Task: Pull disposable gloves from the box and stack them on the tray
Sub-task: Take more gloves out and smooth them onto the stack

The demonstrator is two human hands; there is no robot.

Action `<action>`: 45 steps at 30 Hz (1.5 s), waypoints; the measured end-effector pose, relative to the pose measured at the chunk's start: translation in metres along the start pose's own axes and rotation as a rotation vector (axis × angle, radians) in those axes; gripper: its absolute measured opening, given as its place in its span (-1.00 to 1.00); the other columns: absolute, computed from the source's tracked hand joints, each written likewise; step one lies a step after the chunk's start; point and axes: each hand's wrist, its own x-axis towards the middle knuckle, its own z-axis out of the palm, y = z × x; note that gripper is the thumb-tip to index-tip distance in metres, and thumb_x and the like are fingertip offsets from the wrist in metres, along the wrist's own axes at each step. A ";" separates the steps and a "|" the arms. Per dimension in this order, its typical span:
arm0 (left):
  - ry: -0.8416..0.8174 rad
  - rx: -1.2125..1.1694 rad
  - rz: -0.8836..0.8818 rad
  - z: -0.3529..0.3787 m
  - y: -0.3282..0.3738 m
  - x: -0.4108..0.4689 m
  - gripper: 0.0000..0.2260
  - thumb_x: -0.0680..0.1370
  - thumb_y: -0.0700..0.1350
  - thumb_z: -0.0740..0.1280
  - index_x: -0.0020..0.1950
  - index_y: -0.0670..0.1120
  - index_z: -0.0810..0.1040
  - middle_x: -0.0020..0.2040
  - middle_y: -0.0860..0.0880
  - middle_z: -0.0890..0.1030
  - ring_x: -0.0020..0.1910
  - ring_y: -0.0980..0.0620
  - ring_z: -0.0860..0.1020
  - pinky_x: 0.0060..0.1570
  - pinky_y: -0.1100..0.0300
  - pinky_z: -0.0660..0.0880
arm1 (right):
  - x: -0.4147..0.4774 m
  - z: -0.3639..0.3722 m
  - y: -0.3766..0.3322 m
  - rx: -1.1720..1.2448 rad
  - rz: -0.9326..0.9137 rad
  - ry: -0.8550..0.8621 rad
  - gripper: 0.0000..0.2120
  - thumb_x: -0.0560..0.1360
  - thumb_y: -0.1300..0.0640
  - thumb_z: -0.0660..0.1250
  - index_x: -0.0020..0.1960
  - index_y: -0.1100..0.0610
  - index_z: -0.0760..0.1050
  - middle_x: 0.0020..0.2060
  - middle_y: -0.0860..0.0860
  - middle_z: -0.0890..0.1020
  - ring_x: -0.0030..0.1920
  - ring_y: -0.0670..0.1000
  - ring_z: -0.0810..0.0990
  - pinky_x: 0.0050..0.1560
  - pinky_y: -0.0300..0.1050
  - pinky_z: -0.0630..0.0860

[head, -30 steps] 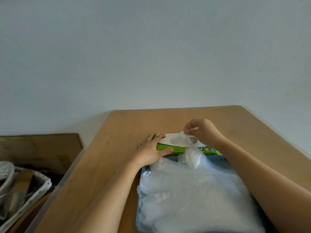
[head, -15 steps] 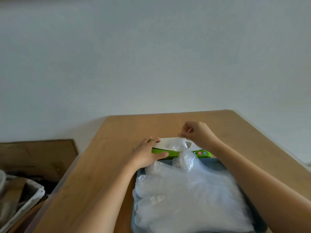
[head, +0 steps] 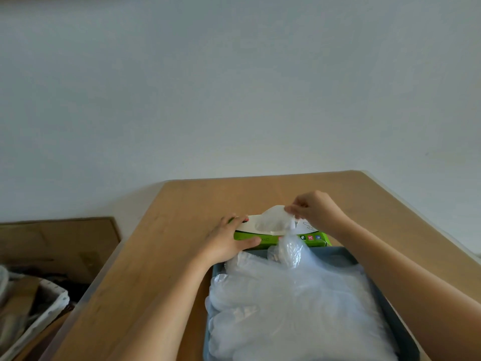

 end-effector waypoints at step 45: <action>0.363 -0.347 -0.091 -0.011 0.074 0.021 -0.81 0.56 -0.18 0.29 -0.16 -0.19 0.66 -0.20 -0.05 0.65 -0.34 0.10 0.47 -0.31 0.29 0.40 | -0.021 0.007 0.009 -0.173 -0.355 -0.241 -0.74 0.56 -0.02 0.28 0.23 -0.17 0.54 0.10 -0.18 0.62 0.02 -0.21 0.52 0.08 -0.36 0.40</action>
